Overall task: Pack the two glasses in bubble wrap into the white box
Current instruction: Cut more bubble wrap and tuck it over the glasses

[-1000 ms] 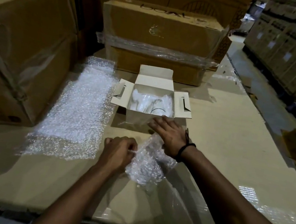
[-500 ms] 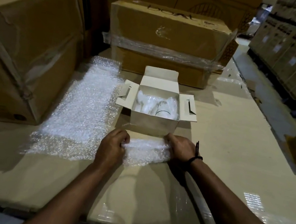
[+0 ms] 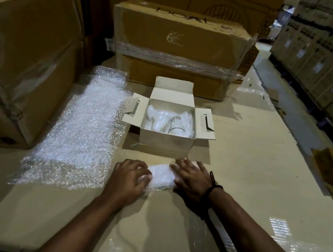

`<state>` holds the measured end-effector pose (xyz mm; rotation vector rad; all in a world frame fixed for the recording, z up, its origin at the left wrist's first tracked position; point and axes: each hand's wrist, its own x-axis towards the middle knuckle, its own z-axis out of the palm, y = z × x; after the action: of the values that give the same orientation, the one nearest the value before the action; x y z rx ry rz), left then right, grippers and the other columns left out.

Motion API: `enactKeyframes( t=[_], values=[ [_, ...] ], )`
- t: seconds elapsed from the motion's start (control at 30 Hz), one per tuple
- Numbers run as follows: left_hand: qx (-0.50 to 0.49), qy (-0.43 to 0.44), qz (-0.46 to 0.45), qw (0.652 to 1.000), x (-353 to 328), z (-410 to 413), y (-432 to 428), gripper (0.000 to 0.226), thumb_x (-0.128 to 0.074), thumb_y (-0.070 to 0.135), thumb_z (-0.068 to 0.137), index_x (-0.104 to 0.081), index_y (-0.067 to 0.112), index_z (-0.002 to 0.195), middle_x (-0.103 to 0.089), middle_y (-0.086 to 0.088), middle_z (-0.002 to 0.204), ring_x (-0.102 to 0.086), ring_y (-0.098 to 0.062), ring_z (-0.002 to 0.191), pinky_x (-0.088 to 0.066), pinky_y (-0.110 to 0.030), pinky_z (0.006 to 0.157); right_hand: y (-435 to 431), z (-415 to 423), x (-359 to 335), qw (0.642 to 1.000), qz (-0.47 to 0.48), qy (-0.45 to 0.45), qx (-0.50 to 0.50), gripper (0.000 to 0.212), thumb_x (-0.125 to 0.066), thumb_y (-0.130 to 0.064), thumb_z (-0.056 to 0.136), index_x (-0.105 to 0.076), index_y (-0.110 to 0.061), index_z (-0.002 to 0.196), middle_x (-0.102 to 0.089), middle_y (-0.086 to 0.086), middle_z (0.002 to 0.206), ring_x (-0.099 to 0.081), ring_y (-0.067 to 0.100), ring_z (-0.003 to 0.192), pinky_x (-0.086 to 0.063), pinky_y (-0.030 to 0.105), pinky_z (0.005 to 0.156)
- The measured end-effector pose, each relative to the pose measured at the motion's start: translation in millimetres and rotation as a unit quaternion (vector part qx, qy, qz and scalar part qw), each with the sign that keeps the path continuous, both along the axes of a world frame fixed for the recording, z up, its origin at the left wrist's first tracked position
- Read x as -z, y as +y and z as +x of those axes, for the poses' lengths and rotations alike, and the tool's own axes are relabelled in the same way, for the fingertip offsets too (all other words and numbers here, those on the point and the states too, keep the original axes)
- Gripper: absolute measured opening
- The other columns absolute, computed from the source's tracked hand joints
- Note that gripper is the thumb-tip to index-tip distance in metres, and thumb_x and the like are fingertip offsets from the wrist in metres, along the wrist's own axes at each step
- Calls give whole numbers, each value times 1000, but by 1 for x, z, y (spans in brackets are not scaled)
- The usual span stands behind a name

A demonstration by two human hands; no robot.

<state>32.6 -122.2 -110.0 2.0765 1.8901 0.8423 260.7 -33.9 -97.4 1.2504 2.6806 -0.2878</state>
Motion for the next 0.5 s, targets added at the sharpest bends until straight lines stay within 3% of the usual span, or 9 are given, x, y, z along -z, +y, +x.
enactKeyframes(
  t=[0.07, 0.17, 0.27, 0.33, 0.43, 0.5],
  values=[
    [5, 67, -13, 998, 5, 3, 1, 37, -46, 52, 79, -74, 31, 91, -65, 12, 106, -58, -19, 100, -38, -36, 83, -5, -1, 5, 1000, -7, -15, 3, 85, 7, -63, 73, -6, -32, 152, -1, -7, 161, 2, 15, 147, 1, 45, 116],
    [-12, 68, 3, 998, 2, -2, 3, 40, -48, 58, 77, -74, 32, 94, -65, 12, 111, -58, -16, 103, -37, -37, 86, -1, -1, -3, 999, -42, 4, 13, 73, -6, -55, 84, -13, -29, 152, -6, -5, 160, -4, 16, 147, -4, 45, 116],
    [-28, 70, -1, 997, 0, -9, 5, 52, -48, 63, 76, -68, 33, 113, -62, 11, 117, -55, -16, 108, -36, -37, 89, 9, 4, -14, 990, -35, 116, 72, 72, -21, -53, 86, -42, -14, 142, -37, 9, 151, -37, 25, 137, -29, 42, 112],
    [-15, 106, -60, 992, -4, -15, 7, 64, -48, 66, 75, -59, 34, 129, -57, 10, 128, -49, -17, 117, -31, -37, 95, 13, 10, -11, 990, -16, 125, 68, 58, -45, -38, 80, -60, -5, 125, -57, 18, 132, -58, 37, 115, -48, 46, 96],
    [9, 135, -118, 984, -9, -21, 14, 57, -59, 56, 83, -52, 36, 135, -52, 13, 134, -42, -15, 122, -26, -35, 101, 11, 16, -4, 994, -61, 63, 67, 45, -57, -35, 68, -68, -8, 103, -65, 15, 108, -65, 40, 91, -55, 44, 74],
    [17, 107, -105, 989, -17, -24, 20, 42, -66, 40, 84, -61, 35, 126, -60, 12, 126, -49, -15, 116, -31, -35, 100, 8, 12, -14, 998, -30, 32, 46, 50, -64, -44, 67, -65, -16, 109, -61, 7, 114, -60, 35, 101, -50, 38, 80]
  ],
)
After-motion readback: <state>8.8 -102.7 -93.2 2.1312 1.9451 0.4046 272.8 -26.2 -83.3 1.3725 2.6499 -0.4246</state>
